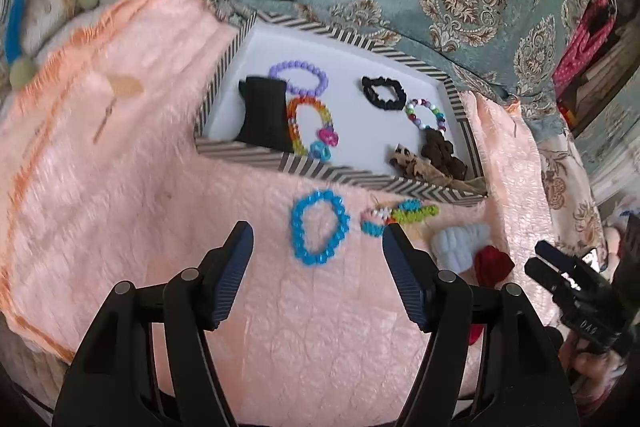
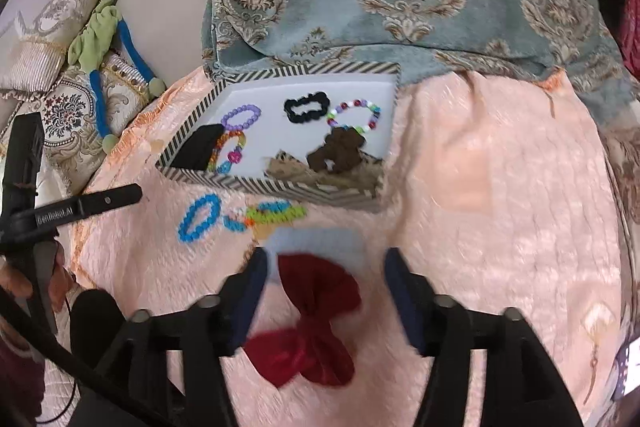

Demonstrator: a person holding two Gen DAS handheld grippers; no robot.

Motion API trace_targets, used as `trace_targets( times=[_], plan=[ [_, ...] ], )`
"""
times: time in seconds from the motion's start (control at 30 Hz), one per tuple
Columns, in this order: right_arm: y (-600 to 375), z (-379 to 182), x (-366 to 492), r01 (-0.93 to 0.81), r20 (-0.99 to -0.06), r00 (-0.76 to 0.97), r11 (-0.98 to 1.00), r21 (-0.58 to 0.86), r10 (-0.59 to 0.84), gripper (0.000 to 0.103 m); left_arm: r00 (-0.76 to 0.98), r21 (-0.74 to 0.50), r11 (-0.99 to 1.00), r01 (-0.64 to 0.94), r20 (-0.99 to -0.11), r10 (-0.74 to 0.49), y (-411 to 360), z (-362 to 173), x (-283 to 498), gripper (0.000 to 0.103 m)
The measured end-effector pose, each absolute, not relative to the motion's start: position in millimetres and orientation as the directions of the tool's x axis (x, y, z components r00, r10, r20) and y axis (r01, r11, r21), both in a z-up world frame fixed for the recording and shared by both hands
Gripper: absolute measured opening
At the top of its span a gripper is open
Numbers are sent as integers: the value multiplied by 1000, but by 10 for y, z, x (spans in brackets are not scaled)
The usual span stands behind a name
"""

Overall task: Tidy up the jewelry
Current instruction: 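Move both grippers back out of the tray toward the blue bracelet and red bow, then grasp the blue bead bracelet with the left gripper while the right gripper grasps the red velvet bow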

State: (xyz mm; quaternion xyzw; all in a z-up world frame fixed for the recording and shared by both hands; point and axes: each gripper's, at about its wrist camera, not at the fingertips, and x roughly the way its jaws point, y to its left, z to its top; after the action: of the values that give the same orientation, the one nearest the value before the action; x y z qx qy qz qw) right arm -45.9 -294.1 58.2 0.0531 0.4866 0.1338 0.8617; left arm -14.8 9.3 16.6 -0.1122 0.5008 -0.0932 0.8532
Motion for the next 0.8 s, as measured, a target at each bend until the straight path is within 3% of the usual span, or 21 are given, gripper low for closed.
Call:
trace_targets(
  times=[0.33, 0.8],
  plan=[
    [-3026, 235, -714, -181, -849, 414, 943, 278, 329, 63, 432, -292, 956, -6, -863, -260, 113, -178, -116, 67],
    [-2811, -24, -675, -182, -842, 404, 933, 310, 358, 63, 462, -199, 980, -28, -872, -164, -74, -419, 77, 67]
  ],
)
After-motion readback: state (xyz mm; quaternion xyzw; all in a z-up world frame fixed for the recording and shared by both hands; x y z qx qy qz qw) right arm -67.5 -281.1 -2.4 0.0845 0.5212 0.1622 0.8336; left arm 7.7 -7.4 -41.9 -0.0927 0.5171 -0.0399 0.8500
